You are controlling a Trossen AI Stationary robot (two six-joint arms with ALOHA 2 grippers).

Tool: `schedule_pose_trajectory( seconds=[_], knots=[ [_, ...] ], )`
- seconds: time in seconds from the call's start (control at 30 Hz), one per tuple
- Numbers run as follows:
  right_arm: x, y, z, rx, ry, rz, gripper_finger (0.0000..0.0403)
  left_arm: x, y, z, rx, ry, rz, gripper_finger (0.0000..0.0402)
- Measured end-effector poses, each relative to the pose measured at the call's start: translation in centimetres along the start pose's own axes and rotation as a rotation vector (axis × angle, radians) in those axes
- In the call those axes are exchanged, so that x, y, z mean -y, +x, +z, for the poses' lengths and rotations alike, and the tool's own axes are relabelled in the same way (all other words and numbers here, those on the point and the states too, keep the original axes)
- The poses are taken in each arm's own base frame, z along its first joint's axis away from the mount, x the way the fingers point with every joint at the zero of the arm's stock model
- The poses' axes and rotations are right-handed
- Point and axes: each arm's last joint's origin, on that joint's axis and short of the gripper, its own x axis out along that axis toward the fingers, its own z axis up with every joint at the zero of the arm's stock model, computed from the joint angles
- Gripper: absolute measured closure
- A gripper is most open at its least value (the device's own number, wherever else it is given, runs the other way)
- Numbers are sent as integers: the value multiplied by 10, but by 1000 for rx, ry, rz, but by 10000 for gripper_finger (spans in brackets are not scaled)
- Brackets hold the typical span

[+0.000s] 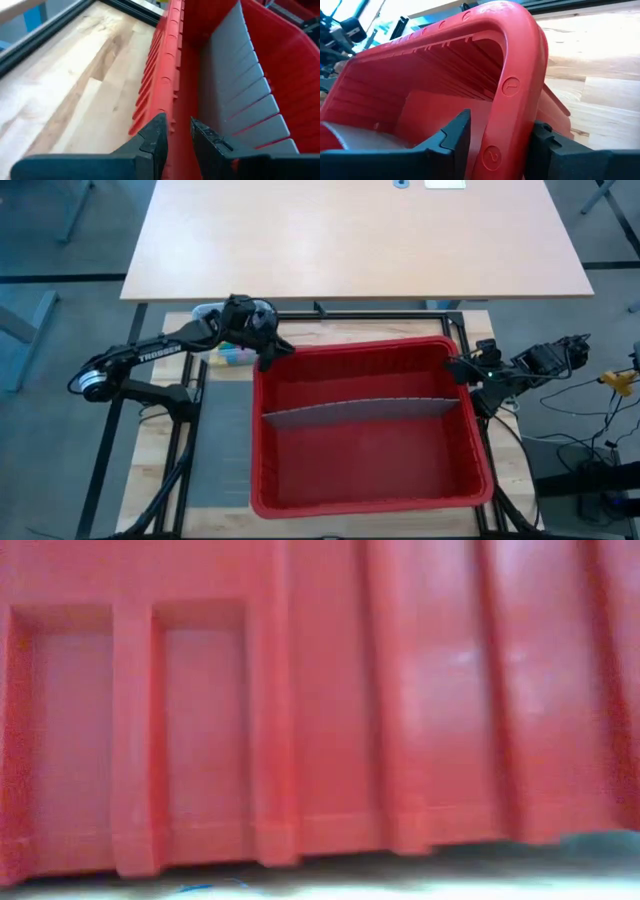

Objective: Sort blocks
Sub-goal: Insert the bin divider into the red bin

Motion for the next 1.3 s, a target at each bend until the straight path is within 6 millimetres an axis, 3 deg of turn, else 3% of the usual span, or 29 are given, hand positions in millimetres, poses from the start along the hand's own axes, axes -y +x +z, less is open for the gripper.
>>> schedule_pose_trajectory(
  seconds=[0.17, 0.37, 0.6, 0.73, 0.87, 1.13, 1.3],
  knots=[
    [0, 0, 0, 8, 0, -1, 281, 6, -11, 9, -82, 74, 84, 313],
    [0, 0, 0, 10, 7, -1, 290, 4, -11, 12, -112, 104, 195, 233],
    [0, 0, 1, 27, 4, -1, 279, -5, 4, 5, -178, 82, 201, 134],
    [0, 0, 1, 32, 2, -2, 278, -9, 15, 1, -215, 70, 203, 114],
    [0, 0, 1, 33, 6, -1, 287, -12, 19, -1, -227, 25, 239, 150],
    [0, 0, 3, 83, -8, 0, 283, -4, 10, -1, -228, 33, 180, 325],
    [-3, -6, 11, 164, -9, 26, 262, -1, 5, -7, -278, -45, 216, 329]
  ],
)
